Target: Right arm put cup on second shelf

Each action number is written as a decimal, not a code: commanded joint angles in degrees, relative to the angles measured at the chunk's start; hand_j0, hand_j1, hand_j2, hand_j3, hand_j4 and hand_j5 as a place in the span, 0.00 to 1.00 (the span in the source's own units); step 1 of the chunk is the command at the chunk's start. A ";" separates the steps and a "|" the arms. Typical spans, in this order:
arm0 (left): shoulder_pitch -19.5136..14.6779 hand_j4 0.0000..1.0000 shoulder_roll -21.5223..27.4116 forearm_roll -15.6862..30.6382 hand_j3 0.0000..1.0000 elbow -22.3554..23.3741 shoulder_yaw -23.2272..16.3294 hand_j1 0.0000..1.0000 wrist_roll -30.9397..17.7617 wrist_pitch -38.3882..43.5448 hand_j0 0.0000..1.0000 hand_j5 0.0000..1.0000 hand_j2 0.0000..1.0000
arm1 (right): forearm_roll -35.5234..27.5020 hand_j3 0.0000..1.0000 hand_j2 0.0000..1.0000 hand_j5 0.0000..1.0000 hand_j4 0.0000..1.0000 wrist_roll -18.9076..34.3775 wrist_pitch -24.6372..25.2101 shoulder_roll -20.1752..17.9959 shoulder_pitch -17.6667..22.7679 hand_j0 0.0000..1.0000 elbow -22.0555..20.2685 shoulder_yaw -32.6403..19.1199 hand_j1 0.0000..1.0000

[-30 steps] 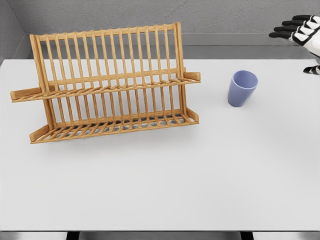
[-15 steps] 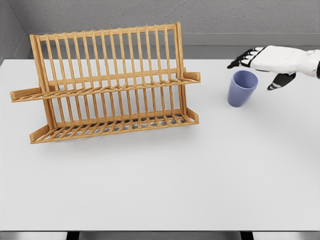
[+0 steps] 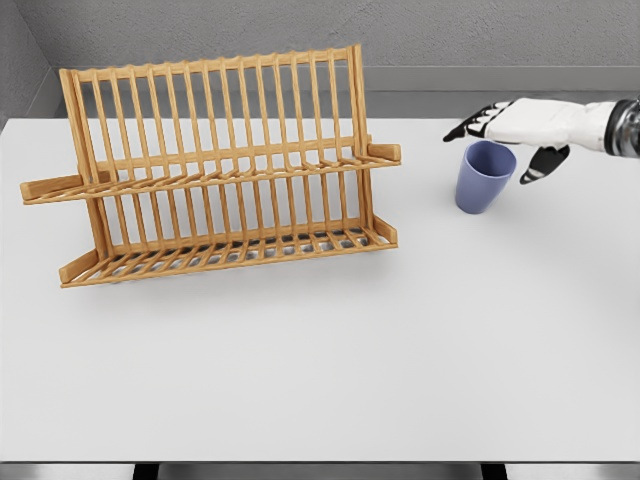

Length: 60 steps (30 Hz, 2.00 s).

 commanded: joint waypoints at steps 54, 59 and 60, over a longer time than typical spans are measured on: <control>0.00 1.00 0.00 0.00 1.00 0.01 -0.01 1.00 -0.01 0.06 1.00 1.00 1.00 | 0.29 0.61 0.61 0.61 0.61 -0.02 1.72 6.57 -2.99 0.61 12.08 2.86 0.61; 0.00 1.00 0.00 0.00 1.00 0.01 -0.01 1.00 -0.01 -0.03 1.00 1.00 1.00 | 0.29 0.61 0.61 0.61 0.61 -0.02 1.72 6.49 -4.04 0.61 11.91 2.68 0.61; 0.00 1.00 0.00 0.00 1.00 0.01 -0.01 1.00 -0.01 0.06 1.00 1.00 1.00 | 0.29 0.61 0.61 0.61 0.61 -0.02 1.72 6.49 -4.48 0.61 11.65 2.68 0.61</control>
